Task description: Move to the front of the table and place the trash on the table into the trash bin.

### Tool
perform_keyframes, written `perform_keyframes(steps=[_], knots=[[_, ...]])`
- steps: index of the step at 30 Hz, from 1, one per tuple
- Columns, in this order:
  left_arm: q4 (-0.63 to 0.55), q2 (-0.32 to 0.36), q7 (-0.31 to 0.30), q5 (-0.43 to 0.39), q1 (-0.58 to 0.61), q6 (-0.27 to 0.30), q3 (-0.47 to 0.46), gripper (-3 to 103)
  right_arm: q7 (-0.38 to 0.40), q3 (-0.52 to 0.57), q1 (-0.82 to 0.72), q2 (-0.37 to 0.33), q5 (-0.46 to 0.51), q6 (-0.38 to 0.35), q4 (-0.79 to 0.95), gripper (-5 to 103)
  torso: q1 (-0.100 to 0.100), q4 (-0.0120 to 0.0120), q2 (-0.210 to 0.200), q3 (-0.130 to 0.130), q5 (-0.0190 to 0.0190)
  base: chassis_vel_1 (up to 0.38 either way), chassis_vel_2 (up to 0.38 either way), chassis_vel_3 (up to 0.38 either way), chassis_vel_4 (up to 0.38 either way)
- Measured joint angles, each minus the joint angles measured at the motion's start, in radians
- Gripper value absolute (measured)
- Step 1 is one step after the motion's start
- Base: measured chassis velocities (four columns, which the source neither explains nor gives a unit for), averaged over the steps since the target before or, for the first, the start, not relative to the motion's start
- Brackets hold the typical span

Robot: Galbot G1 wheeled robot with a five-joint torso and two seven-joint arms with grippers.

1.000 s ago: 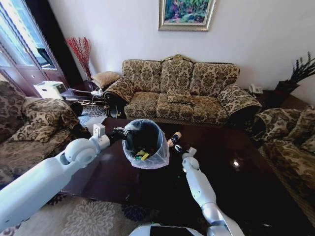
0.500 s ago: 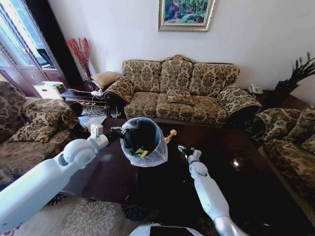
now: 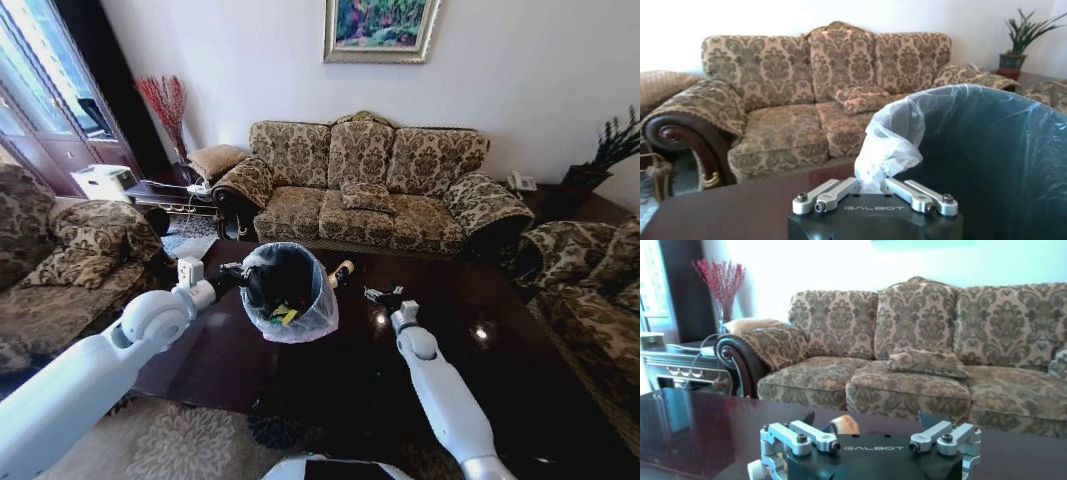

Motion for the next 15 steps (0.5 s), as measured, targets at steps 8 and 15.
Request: perform_keyframes(steps=[8, 15], knots=[[0.005, 0.001, 0.008, 0.003, -0.005, 0.002, 0.0, 2, 0.0, 0.001, 0.001, 0.005, 0.013, -0.01, 0.007, 100, 0.0, -0.0001, 0.0, 0.0, 0.0, 0.053, 0.06, 0.063, 0.068], [0.01, -0.011, 0.011, 0.016, 0.0, -0.005, 0.0, 2, 0.001, 0.004, 0.0, 0.002, 0.015, -0.027, 0.011, 100, 0.0, 0.0001, 0.0, 0.0, -0.0002, 0.101, 0.101, 0.108, 0.105]])
